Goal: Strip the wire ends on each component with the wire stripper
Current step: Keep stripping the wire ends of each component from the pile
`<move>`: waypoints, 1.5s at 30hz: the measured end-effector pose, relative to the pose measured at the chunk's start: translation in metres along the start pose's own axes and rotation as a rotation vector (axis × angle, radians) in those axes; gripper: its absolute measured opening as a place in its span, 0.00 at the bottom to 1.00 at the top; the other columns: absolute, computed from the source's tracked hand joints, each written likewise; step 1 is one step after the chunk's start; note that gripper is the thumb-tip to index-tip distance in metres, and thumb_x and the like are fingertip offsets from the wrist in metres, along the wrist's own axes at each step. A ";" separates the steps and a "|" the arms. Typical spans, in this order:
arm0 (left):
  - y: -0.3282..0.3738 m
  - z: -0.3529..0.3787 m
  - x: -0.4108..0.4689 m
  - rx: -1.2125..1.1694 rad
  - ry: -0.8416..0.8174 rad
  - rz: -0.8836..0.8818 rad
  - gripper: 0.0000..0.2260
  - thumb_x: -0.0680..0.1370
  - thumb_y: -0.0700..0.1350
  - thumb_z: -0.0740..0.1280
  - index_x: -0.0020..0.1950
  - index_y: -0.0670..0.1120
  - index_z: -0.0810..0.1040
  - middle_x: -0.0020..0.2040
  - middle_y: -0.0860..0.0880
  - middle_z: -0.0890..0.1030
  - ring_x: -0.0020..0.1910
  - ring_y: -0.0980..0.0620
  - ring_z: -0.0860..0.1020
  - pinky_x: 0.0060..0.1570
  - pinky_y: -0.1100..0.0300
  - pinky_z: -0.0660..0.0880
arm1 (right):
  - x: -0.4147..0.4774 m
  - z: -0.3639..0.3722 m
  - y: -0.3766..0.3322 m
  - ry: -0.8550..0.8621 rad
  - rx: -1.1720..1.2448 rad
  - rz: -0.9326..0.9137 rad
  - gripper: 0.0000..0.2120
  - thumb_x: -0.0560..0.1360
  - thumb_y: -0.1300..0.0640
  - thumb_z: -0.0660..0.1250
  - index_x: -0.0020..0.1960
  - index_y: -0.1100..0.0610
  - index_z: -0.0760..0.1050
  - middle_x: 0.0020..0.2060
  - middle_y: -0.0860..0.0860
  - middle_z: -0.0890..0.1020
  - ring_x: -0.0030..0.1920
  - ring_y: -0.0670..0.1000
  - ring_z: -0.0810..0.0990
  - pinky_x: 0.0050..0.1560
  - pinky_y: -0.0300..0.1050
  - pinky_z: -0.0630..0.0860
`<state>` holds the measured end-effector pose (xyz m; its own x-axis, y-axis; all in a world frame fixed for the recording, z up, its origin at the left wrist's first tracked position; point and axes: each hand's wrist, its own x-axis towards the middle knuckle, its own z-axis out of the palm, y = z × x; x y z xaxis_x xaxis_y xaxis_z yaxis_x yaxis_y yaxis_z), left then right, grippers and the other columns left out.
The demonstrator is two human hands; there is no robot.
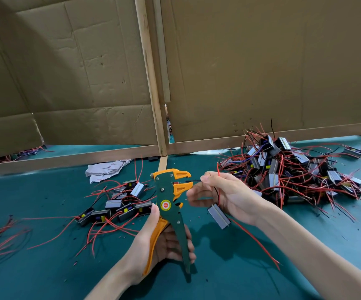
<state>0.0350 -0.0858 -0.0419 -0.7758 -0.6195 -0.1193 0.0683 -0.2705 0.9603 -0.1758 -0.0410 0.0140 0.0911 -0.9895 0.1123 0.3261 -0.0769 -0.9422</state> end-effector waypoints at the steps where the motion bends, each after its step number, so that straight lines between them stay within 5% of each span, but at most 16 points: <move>1: -0.001 0.000 0.000 0.006 0.000 0.006 0.38 0.62 0.77 0.65 0.45 0.42 0.84 0.42 0.38 0.82 0.41 0.39 0.82 0.42 0.50 0.78 | 0.000 0.000 0.000 0.001 -0.001 -0.001 0.12 0.79 0.60 0.59 0.37 0.57 0.64 0.42 0.61 0.85 0.44 0.57 0.84 0.55 0.56 0.80; 10: -0.008 0.015 -0.001 0.065 0.263 0.067 0.38 0.60 0.80 0.52 0.29 0.43 0.73 0.27 0.42 0.69 0.22 0.47 0.67 0.25 0.61 0.67 | -0.001 0.003 0.000 -0.022 0.011 0.006 0.12 0.75 0.57 0.62 0.35 0.57 0.67 0.36 0.60 0.83 0.37 0.57 0.83 0.46 0.52 0.82; 16: 0.000 0.012 0.002 -0.091 0.161 0.123 0.37 0.70 0.70 0.50 0.41 0.38 0.81 0.37 0.35 0.78 0.35 0.39 0.79 0.37 0.48 0.79 | -0.001 0.001 -0.002 0.072 -0.074 0.028 0.11 0.75 0.51 0.62 0.43 0.60 0.71 0.23 0.50 0.69 0.24 0.49 0.70 0.37 0.46 0.79; 20: -0.001 0.009 0.004 -0.150 0.175 0.154 0.38 0.72 0.69 0.51 0.46 0.36 0.82 0.43 0.32 0.79 0.42 0.35 0.80 0.45 0.43 0.79 | 0.000 -0.002 -0.006 0.145 -0.078 0.083 0.12 0.82 0.49 0.55 0.48 0.59 0.66 0.28 0.48 0.61 0.23 0.47 0.60 0.31 0.43 0.71; 26: 0.000 0.008 0.005 -0.217 0.246 0.154 0.38 0.71 0.70 0.54 0.46 0.35 0.82 0.42 0.32 0.79 0.41 0.36 0.80 0.44 0.44 0.79 | -0.001 -0.011 -0.004 0.075 -0.085 0.136 0.03 0.83 0.61 0.54 0.51 0.56 0.61 0.35 0.52 0.69 0.28 0.50 0.68 0.37 0.48 0.75; 31: 0.001 0.007 0.005 -0.213 0.294 0.157 0.38 0.70 0.70 0.55 0.46 0.35 0.82 0.43 0.33 0.80 0.42 0.36 0.81 0.45 0.43 0.80 | 0.004 -0.017 0.008 0.085 -0.371 0.086 0.10 0.84 0.65 0.51 0.48 0.62 0.70 0.33 0.55 0.74 0.33 0.51 0.81 0.52 0.52 0.77; 35: 0.002 0.008 0.005 -0.204 0.310 0.152 0.38 0.70 0.69 0.55 0.47 0.35 0.81 0.43 0.32 0.80 0.42 0.35 0.81 0.45 0.44 0.80 | 0.007 -0.018 0.019 0.104 -0.448 0.062 0.10 0.81 0.67 0.58 0.54 0.58 0.76 0.28 0.53 0.78 0.34 0.50 0.84 0.44 0.42 0.81; 39: 0.002 0.007 0.004 -0.180 0.303 0.152 0.38 0.71 0.69 0.53 0.48 0.34 0.80 0.43 0.32 0.80 0.43 0.35 0.81 0.48 0.43 0.79 | 0.010 -0.017 0.025 0.179 -0.439 0.012 0.07 0.77 0.68 0.66 0.43 0.60 0.80 0.29 0.51 0.79 0.32 0.50 0.84 0.38 0.39 0.81; 45: 0.003 0.007 0.003 -0.147 0.295 0.150 0.39 0.72 0.69 0.52 0.50 0.33 0.80 0.45 0.32 0.80 0.44 0.35 0.81 0.51 0.42 0.79 | 0.008 -0.021 0.028 0.098 -0.452 0.103 0.08 0.80 0.63 0.62 0.45 0.61 0.79 0.31 0.49 0.83 0.41 0.51 0.82 0.46 0.41 0.80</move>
<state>0.0285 -0.0835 -0.0376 -0.5378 -0.8404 -0.0680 0.2737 -0.2503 0.9287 -0.1854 -0.0539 -0.0178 0.0048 -1.0000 0.0016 -0.1238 -0.0022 -0.9923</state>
